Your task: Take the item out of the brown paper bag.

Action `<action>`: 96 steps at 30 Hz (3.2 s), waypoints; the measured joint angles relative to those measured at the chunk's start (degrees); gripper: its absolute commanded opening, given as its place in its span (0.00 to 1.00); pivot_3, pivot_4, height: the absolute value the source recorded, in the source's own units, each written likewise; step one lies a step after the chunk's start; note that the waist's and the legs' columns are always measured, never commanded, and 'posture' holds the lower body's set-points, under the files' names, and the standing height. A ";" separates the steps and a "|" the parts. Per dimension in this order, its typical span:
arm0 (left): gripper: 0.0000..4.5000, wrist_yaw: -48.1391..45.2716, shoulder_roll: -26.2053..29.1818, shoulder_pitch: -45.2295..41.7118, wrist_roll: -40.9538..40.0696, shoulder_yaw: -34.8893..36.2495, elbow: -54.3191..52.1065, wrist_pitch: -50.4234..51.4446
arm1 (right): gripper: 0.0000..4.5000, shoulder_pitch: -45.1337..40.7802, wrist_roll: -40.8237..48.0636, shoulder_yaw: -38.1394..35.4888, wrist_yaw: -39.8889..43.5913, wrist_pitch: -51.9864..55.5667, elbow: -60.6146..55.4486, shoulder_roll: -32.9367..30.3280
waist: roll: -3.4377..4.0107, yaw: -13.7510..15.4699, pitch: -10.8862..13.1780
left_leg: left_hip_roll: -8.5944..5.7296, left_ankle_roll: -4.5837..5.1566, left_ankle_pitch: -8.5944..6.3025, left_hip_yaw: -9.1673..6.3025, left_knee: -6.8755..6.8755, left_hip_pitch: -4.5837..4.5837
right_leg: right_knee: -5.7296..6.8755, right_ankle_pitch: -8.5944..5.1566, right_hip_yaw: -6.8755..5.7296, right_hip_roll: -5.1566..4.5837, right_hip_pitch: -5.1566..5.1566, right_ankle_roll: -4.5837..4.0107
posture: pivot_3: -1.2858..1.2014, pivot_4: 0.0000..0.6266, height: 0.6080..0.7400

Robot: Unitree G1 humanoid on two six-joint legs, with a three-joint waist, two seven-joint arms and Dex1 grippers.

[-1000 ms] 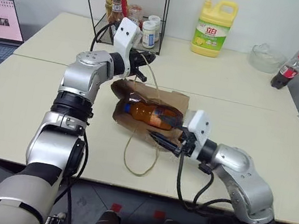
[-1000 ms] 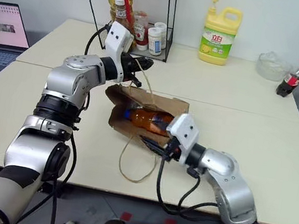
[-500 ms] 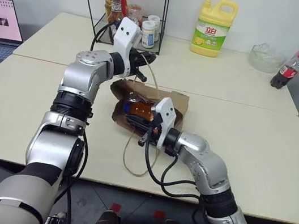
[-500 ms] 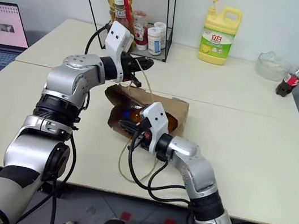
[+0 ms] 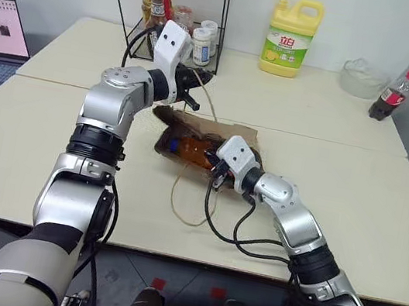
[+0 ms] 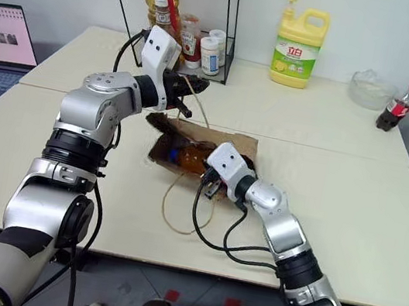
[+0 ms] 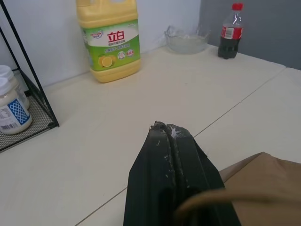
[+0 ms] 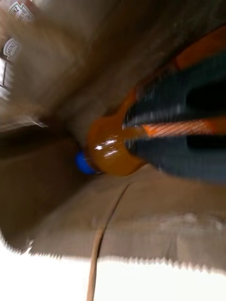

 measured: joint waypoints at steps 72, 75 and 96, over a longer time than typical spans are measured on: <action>0.00 3.43 -0.36 -0.98 3.98 -0.02 6.92 -4.39 | 0.73 2.82 -1.99 -15.58 -2.45 -30.53 -11.31 -7.59 | -0.08 0.08 0.35 | -0.02 -0.20 0.11 0.00 -0.01 -0.05 | 0.02 0.00 0.00 -0.04 0.00 0.00 | 0.52 0.24 1.00; 0.00 3.35 -0.36 -0.97 4.00 -0.05 6.91 -4.49 | 0.73 1.85 -4.98 -19.49 -5.98 -21.94 -11.94 -10.27 | -0.07 0.23 0.36 | -0.03 -0.20 0.11 0.02 -0.01 -0.05 | 0.02 0.00 0.01 -0.05 -0.01 0.00 | 0.52 0.24 1.00; 0.00 3.22 -0.74 -0.89 4.79 -0.12 6.92 -4.97 | 0.73 7.76 1.84 -20.56 14.80 20.21 -7.76 -27.42 | 0.25 0.02 0.71 | -0.06 -0.14 0.08 0.08 -0.03 -0.07 | -0.06 0.00 0.07 -0.04 -0.03 0.00 | 0.52 0.24 1.00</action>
